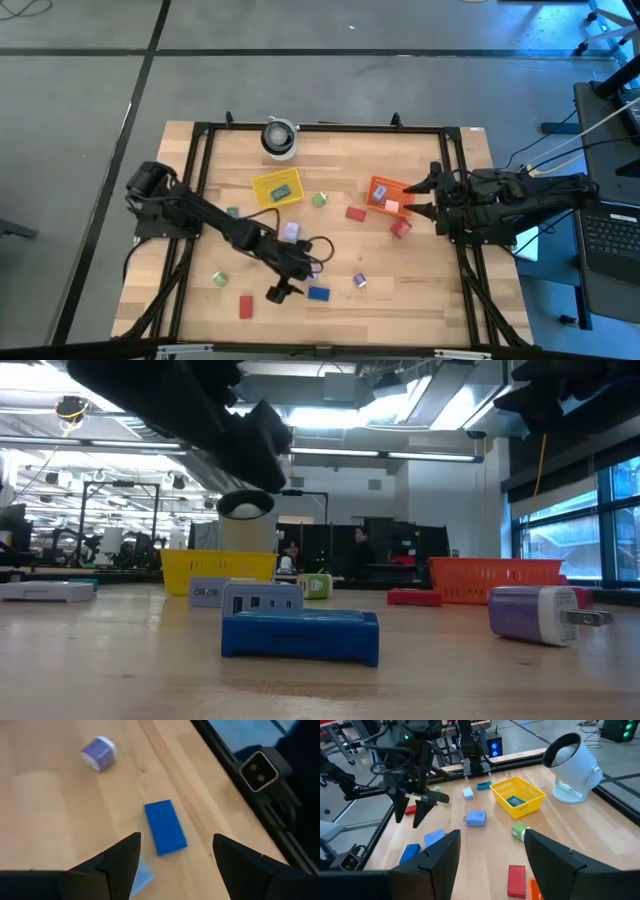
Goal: Pick & Place Office items
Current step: Put the blue digital clock into the yellow bin
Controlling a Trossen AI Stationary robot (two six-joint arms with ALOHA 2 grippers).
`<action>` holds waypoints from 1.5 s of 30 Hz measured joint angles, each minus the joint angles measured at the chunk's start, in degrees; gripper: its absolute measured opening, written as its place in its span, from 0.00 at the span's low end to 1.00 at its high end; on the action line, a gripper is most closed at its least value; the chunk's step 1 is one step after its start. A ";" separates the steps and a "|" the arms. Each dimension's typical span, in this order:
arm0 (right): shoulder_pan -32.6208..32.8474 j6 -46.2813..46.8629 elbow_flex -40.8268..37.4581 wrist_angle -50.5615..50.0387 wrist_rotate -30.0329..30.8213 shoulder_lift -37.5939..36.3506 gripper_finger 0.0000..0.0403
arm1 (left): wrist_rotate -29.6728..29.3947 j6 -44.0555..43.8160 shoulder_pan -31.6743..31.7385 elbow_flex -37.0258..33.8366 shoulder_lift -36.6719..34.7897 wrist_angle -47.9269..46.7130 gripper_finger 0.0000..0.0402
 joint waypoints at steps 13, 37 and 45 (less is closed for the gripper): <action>0.02 1.73 0.00 1.17 -2.91 2.49 0.55 | 0.16 -1.77 1.75 6.20 8.69 -3.52 0.61; 1.70 3.35 0.00 4.63 -4.13 6.54 0.55 | -12.27 -1.50 -2.47 14.95 16.87 -10.18 0.60; 4.40 7.33 0.00 7.95 -3.39 8.74 0.55 | -12.12 -5.52 -4.20 14.95 16.87 -9.91 0.60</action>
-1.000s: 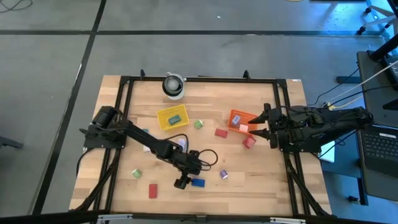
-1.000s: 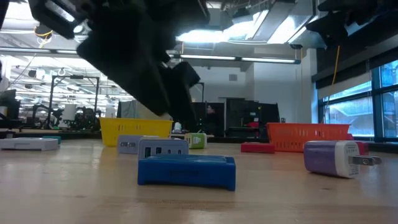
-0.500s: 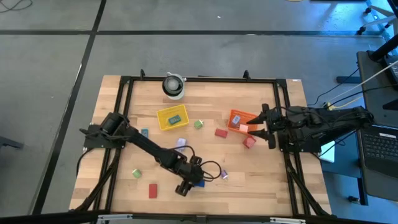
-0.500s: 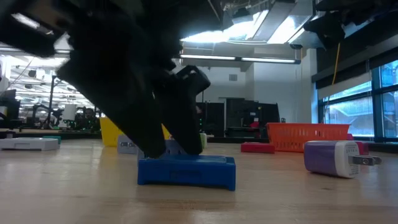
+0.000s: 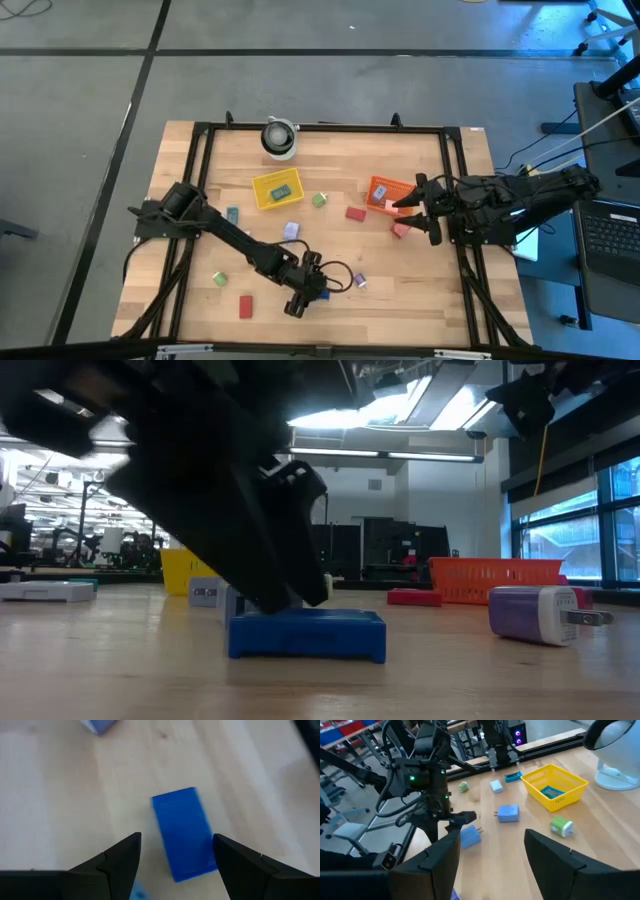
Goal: Pick & Place Office items
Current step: Put the blue digital clock into the yellow bin
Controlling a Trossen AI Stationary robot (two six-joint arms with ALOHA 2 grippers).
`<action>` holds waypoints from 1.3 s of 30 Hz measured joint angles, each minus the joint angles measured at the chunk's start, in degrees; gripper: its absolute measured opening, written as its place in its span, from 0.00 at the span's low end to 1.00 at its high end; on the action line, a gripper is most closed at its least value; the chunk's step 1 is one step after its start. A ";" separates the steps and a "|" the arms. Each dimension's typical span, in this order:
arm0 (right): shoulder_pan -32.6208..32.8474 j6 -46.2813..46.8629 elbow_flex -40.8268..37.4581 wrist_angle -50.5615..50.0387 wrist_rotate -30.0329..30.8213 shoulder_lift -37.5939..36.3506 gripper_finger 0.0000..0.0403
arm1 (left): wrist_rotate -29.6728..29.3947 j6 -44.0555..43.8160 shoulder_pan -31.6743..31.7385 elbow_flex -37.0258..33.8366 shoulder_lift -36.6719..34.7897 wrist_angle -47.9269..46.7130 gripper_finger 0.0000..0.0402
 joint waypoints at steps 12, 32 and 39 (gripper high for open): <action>3.86 1.36 0.00 5.86 0.94 5.62 0.55 | -2.91 -8.64 -2.93 0.02 1.40 3.65 0.60; 10.06 -0.29 0.00 9.31 1.38 9.77 0.55 | -5.54 -13.31 -1.60 0.13 3.45 4.52 0.62; 11.91 -1.39 0.00 9.29 1.38 9.77 0.55 | -5.35 -14.22 -1.21 -0.04 3.67 4.39 0.68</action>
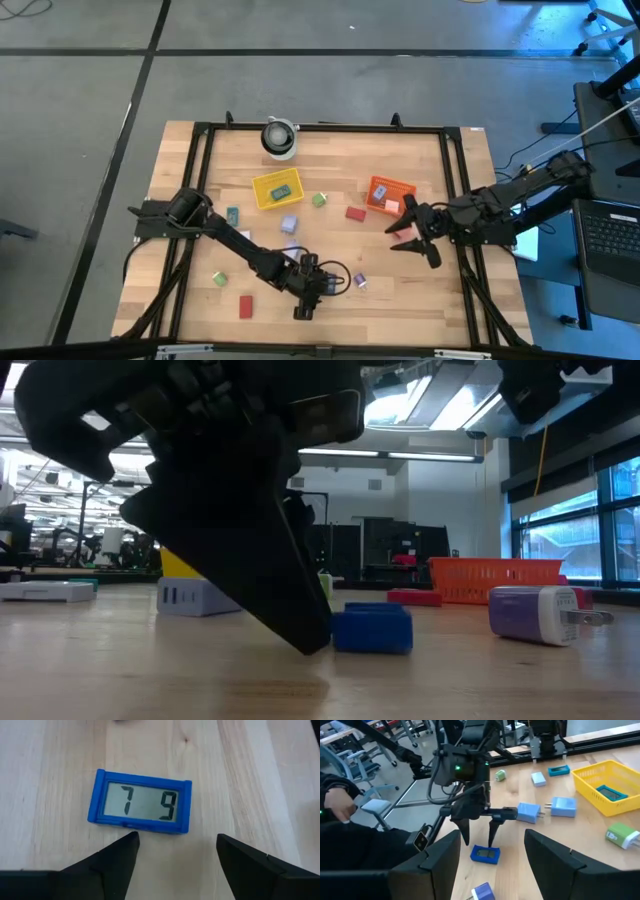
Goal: Pick & Place Office items
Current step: Put the blue digital clock into the yellow bin
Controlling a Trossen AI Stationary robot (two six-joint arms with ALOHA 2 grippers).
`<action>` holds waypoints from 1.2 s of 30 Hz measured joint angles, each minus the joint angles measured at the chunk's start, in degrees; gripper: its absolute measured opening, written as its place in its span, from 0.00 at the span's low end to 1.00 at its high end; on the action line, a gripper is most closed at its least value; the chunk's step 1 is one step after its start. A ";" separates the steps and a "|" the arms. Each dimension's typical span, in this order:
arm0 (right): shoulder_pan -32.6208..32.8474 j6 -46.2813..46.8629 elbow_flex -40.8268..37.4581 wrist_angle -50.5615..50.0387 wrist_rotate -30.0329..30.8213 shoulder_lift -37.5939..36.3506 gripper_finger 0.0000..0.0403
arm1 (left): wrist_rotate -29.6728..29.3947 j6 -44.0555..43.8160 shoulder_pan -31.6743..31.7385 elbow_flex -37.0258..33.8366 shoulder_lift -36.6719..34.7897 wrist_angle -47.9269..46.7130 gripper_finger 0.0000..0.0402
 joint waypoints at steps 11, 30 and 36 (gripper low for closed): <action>1.90 -0.57 0.00 0.00 0.25 0.00 0.55 | -2.54 -3.30 1.18 0.35 0.00 -0.46 0.68; 7.30 -1.27 0.00 -0.02 4.09 0.00 0.55 | 4.23 -38.70 3.43 8.85 0.00 -7.34 0.69; 9.68 -3.10 0.00 -0.03 5.10 0.04 0.55 | 3.40 -47.09 5.93 12.88 -0.07 -17.91 0.68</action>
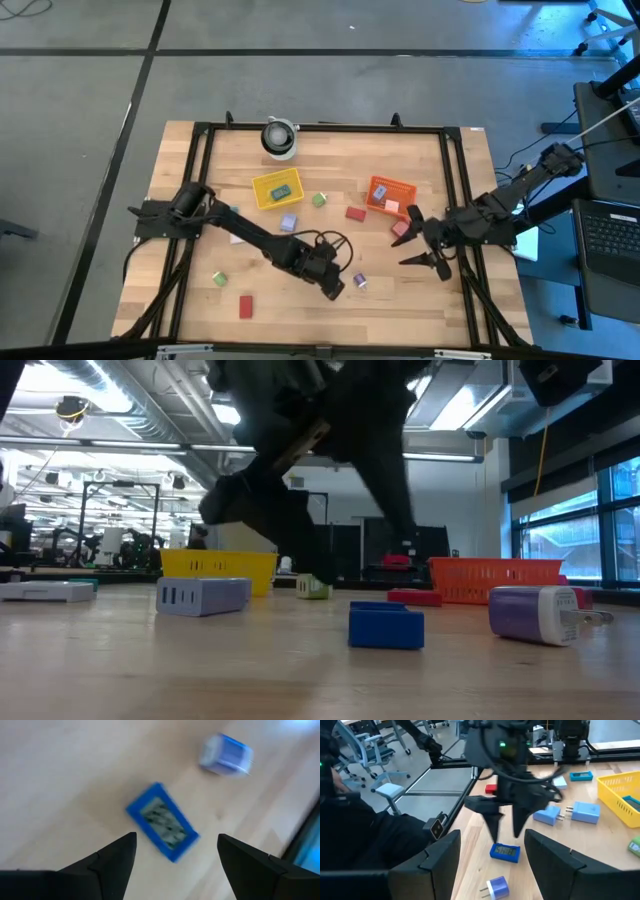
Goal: Pick & Place Office items
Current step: Put the blue digital clock into the yellow bin
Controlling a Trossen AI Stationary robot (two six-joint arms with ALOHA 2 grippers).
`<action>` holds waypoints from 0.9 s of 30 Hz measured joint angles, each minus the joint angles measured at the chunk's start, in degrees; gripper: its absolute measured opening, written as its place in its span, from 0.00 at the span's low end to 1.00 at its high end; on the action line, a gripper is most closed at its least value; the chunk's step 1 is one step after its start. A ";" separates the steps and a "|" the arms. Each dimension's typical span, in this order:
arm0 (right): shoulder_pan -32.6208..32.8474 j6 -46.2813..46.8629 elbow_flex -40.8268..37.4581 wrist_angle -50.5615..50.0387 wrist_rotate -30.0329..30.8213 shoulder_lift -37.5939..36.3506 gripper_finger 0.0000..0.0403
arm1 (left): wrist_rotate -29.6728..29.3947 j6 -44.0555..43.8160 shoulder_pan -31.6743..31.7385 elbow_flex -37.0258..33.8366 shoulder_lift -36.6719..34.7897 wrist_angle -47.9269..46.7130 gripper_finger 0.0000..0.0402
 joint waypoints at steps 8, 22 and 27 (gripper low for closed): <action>2.61 -0.54 0.00 -1.78 0.93 0.02 0.55 | 2.57 -7.32 1.52 0.85 -0.02 -2.52 0.68; 3.04 -1.84 0.00 -2.77 2.42 0.04 0.55 | 7.07 -9.26 2.98 0.85 1.94 0.16 0.69; 3.04 -1.50 0.00 -2.75 2.42 0.04 0.55 | 9.61 -9.53 3.73 1.39 4.14 0.10 0.68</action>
